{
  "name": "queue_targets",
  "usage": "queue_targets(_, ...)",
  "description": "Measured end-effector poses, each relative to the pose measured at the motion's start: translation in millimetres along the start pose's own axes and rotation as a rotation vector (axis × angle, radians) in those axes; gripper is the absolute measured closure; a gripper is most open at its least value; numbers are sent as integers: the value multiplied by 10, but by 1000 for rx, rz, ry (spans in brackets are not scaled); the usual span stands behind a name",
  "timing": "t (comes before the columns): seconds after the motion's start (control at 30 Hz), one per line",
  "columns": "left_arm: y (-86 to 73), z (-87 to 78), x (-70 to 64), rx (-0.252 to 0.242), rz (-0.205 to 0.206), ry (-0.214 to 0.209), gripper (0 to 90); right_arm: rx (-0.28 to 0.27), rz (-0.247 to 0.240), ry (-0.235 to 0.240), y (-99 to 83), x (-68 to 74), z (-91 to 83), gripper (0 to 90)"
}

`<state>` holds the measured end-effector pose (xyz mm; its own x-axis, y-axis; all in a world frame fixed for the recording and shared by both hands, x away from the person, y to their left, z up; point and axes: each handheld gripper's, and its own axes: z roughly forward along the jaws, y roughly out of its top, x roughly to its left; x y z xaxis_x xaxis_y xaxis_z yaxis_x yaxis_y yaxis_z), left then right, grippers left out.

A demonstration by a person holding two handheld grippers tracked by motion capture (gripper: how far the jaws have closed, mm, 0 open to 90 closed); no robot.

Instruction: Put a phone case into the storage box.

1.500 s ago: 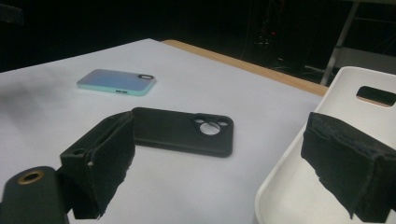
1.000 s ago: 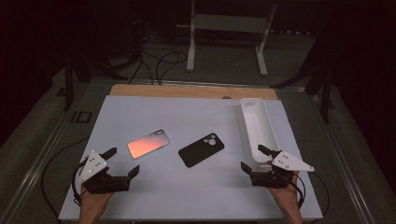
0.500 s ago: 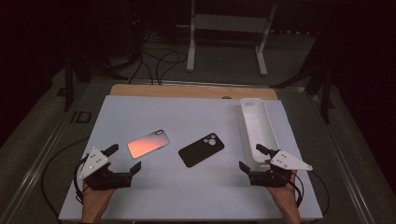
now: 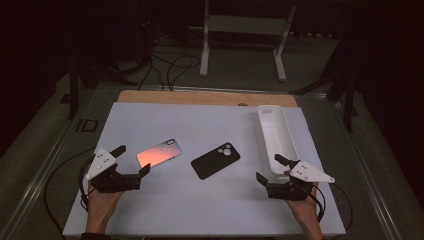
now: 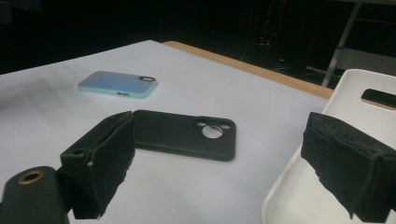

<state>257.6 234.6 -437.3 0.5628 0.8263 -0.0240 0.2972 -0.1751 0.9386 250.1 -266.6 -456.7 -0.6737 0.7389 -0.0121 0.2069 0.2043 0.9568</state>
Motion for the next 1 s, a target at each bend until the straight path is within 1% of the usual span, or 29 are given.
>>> queue_targets(0.13,51,62,49,12,10,10,22,2,-2,-1,4,3,-2,99)
queue_targets(0.37,89,177,135,39,5,18,34,-2,-2,-3,13,5,-7,99)
queue_targets(0.43,97,213,155,56,7,24,52,-2,-3,-3,19,11,-9,99)
queue_targets(0.47,104,254,175,76,5,29,77,-1,-6,-4,21,12,-11,99)
queue_targets(0.5,107,275,186,84,4,37,90,0,-6,-4,21,11,-11,99)
queue_targets(0.57,108,297,201,93,1,40,159,-2,-5,-4,21,11,-10,99)
queue_targets(0.6,109,329,219,109,-4,50,184,0,-4,-5,20,11,-11,99)
queue_targets(0.63,107,346,232,115,-3,46,225,0,-3,-5,20,10,-11,99)
queue_targets(0.67,105,368,247,120,-2,42,282,0,-3,-6,20,10,-11,99)
queue_targets(0.73,96,441,294,151,0,48,365,1,-3,-6,20,9,-9,99)
queue_targets(0.77,96,441,294,151,0,48,417,2,-4,-6,19,10,-8,99)
queue_targets(0.8,86,480,333,166,-2,48,464,2,-3,-6,19,10,-8,99)
queue_targets(0.83,86,480,333,166,-2,48,502,2,-4,-6,19,10,-8,99)
queue_targets(0.87,76,512,372,171,-9,55,542,1,-4,-7,19,10,-8,99)
queue_targets(0.93,71,529,392,176,-12,58,617,2,-3,-8,21,9,-12,99)
queue_targets(0.97,59,561,436,182,-23,75,654,2,-2,-9,21,8,-12,99)
queue_targets(1.0,50,574,462,180,-34,74,693,1,-2,-9,21,7,-11,99)
